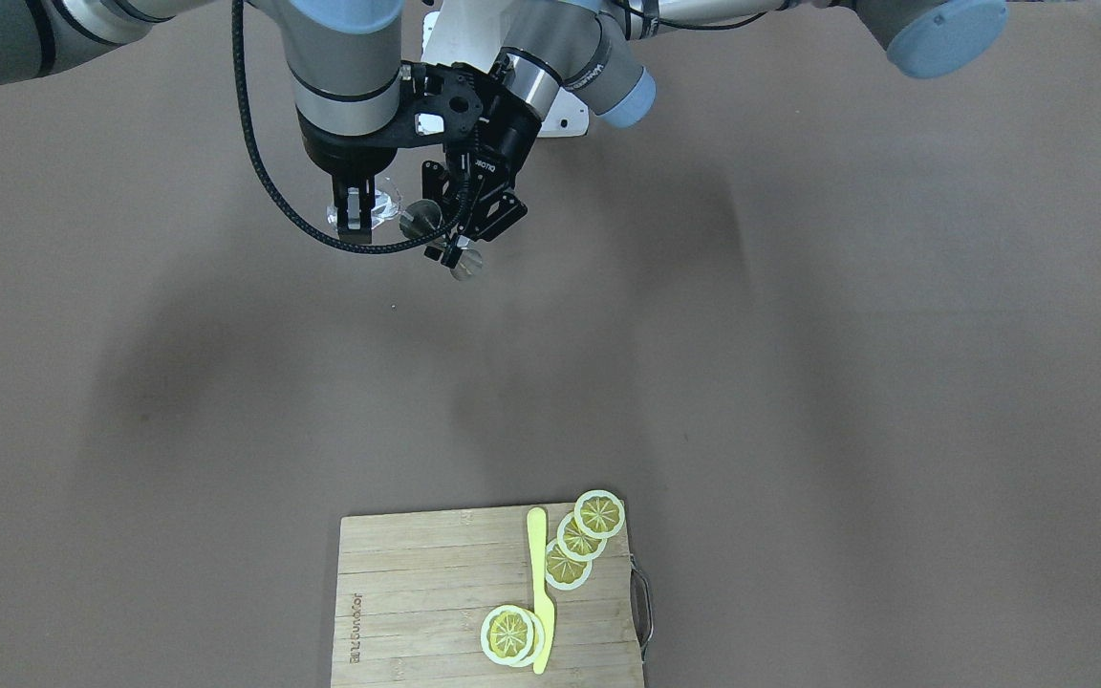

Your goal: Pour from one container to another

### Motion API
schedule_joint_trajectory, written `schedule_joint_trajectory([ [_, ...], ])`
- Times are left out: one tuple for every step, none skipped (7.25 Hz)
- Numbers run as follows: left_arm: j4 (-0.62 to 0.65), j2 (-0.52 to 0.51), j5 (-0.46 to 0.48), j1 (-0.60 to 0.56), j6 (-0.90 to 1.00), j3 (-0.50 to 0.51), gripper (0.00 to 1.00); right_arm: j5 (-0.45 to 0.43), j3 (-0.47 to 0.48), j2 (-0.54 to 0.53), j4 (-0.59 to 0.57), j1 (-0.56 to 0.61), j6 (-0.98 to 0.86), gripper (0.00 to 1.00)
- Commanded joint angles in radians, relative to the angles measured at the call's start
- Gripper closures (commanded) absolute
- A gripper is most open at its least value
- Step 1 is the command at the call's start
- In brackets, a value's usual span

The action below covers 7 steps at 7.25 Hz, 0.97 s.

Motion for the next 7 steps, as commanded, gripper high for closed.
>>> schedule_joint_trajectory([
  [0.0, -0.001, 0.0, 0.0, 0.0, 0.001, 1.0, -0.01, -0.037, 0.032, -0.023, -0.003, -0.001, 1.0],
  [0.0, -0.002, 0.0, 0.0, 0.0, 0.001, 1.0, -0.012, -0.047, 0.039, -0.03, -0.007, -0.016, 1.0],
  [0.0, -0.002, 0.0, 0.0, 0.0, 0.001, 1.0, -0.015, -0.064, 0.052, -0.04, -0.01, -0.016, 1.0],
  [0.0, -0.002, 0.0, 0.0, 0.0, 0.001, 1.0, -0.025, -0.066, 0.057, -0.054, -0.016, -0.018, 1.0],
  [0.0, -0.002, 0.0, 0.0, 0.0, 0.001, 1.0, -0.032, -0.067, 0.06, -0.069, -0.019, -0.019, 1.0],
  [0.0, -0.002, 0.0, 0.0, 0.002, 0.001, 1.0, -0.041, -0.066, 0.06, -0.077, -0.027, -0.024, 1.0],
  [0.0, -0.002, 0.0, 0.0, 0.002, 0.001, 1.0, -0.047, -0.066, 0.06, -0.089, -0.032, -0.024, 1.0],
])
